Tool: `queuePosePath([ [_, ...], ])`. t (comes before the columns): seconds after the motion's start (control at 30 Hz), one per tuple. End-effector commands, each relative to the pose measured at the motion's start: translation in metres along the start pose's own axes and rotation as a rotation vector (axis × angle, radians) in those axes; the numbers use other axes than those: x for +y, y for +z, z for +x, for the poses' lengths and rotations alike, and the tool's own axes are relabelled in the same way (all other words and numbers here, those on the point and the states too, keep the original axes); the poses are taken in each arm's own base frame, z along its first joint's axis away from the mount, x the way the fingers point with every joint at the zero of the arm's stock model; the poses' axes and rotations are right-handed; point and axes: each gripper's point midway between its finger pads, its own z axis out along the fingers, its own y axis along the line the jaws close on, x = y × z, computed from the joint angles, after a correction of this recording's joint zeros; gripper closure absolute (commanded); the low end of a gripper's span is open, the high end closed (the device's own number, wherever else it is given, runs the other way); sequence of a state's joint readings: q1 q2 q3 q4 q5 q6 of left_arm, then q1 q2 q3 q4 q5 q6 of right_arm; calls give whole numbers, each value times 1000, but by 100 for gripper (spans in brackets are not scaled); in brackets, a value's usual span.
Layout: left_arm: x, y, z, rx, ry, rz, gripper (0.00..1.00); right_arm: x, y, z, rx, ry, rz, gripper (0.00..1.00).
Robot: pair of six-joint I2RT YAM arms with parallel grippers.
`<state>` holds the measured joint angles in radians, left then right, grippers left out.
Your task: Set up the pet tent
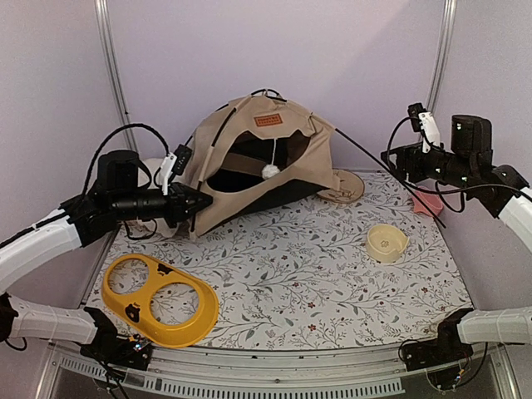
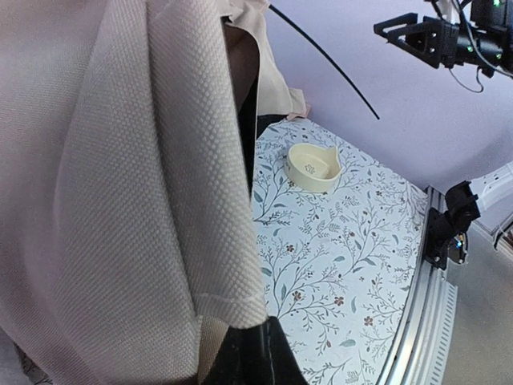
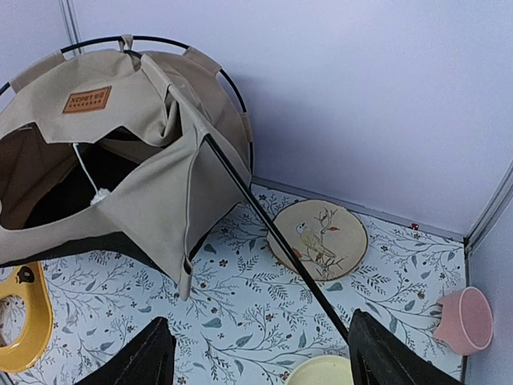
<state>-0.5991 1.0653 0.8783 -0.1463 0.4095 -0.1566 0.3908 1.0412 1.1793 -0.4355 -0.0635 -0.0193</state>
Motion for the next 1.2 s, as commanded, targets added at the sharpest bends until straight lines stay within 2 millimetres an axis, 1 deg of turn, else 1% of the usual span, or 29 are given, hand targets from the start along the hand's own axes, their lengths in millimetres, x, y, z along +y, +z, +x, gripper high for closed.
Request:
queuePosePath([
  [0.0,-3,-23,-30,-54,112,33,100,12,-1,40,113,7,-84,23],
  [0.07,0,-29,-36,-70,120,35,100,9,1,51,135,14,-71,23],
  [0.23,4,-38,-40,-68,138,55,100,-5,3,71,176,22,-28,23],
  [0.3,8,-43,-42,-74,141,56,100,-11,7,84,208,30,-23,22],
  [0.37,9,-48,-49,-88,151,64,100,-16,10,95,234,37,-7,23],
  [0.5,17,-58,-63,-117,167,48,100,-20,13,106,263,73,14,24],
  [0.6,18,-59,-70,-123,159,69,100,-28,15,112,276,96,61,25],
  [0.67,21,-57,-76,-130,132,62,100,-34,16,111,272,110,97,25],
  [0.7,20,-55,-80,-134,116,76,100,-35,16,110,268,111,106,25],
  [0.83,19,-51,-108,-180,-13,111,100,-44,21,104,267,108,149,25],
  [1.0,30,-44,-137,-193,-177,61,100,-53,28,81,234,97,192,24],
  [1.03,28,-43,-145,-194,-206,73,100,-55,29,76,228,91,201,24],
  [1.1,25,-37,-152,-181,-263,81,100,-59,31,66,213,83,220,23],
  [1.17,18,-33,-158,-177,-278,91,100,-59,35,58,206,75,221,22],
])
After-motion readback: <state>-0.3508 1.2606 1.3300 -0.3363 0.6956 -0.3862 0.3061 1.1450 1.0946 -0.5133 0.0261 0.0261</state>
